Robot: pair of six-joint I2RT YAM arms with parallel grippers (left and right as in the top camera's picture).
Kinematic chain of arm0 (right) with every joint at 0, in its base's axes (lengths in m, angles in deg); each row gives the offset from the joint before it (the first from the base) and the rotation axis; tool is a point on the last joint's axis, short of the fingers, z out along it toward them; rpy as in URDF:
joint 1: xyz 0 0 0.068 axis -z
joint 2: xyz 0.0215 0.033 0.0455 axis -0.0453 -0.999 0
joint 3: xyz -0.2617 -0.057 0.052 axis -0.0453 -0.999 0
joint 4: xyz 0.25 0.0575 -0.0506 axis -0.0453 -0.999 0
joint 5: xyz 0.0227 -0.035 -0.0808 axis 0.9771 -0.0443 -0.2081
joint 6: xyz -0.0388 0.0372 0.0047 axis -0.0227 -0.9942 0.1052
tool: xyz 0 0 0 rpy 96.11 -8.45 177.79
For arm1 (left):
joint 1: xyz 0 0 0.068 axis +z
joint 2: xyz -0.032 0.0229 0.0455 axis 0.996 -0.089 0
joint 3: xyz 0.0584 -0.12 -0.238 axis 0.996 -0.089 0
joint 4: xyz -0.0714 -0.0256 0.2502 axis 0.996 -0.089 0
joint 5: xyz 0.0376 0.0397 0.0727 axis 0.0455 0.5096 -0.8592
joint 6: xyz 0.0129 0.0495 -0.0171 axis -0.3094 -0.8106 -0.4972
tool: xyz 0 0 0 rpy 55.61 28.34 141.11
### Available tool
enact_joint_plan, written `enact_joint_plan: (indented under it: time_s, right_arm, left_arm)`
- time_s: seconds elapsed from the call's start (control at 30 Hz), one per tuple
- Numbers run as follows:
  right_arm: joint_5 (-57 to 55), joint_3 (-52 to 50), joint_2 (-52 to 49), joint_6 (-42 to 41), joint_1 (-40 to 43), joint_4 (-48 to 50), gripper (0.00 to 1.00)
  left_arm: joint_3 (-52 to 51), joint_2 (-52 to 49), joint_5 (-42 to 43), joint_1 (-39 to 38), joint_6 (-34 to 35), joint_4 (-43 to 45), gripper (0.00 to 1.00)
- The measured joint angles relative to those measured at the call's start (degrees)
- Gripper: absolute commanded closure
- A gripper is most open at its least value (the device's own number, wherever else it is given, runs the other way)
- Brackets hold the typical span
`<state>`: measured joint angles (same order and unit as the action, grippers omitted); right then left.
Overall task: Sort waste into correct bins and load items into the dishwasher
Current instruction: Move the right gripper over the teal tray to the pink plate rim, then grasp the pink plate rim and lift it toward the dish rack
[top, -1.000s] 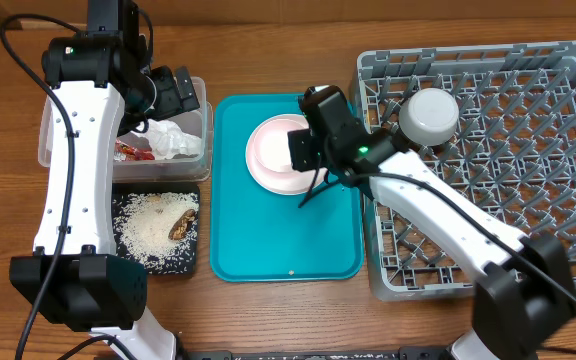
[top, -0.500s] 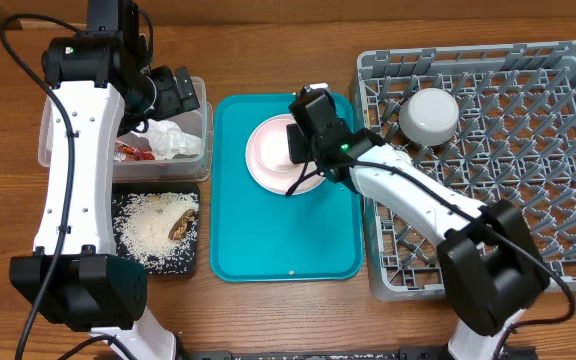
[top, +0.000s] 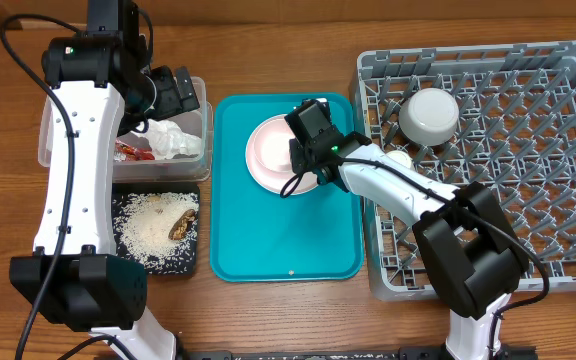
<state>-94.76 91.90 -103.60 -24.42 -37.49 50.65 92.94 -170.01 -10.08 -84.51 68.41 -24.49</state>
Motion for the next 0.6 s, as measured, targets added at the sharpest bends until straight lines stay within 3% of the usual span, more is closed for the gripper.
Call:
enact_joint_plan:
  time_s: [0.2, 0.3, 0.6]
  right_arm:
    - [0.0, 0.0, 0.0, -0.11, 0.0, -0.15, 0.84]
    - [0.02, 0.0, 0.0, 0.07, 0.0, -0.15, 0.96]
    - [-0.02, 1.03, 0.66, -0.13, 0.09, -1.03, 0.96]
  left_arm:
    - [0.0, 0.0, -0.02, 0.0, 0.0, 0.0, 0.0]
    - [0.0, 0.0, 0.0, 0.0, 0.0, 0.0, 0.0]
    - [0.0, 0.0, 0.0, 0.0, 0.0, 0.0, 0.0]
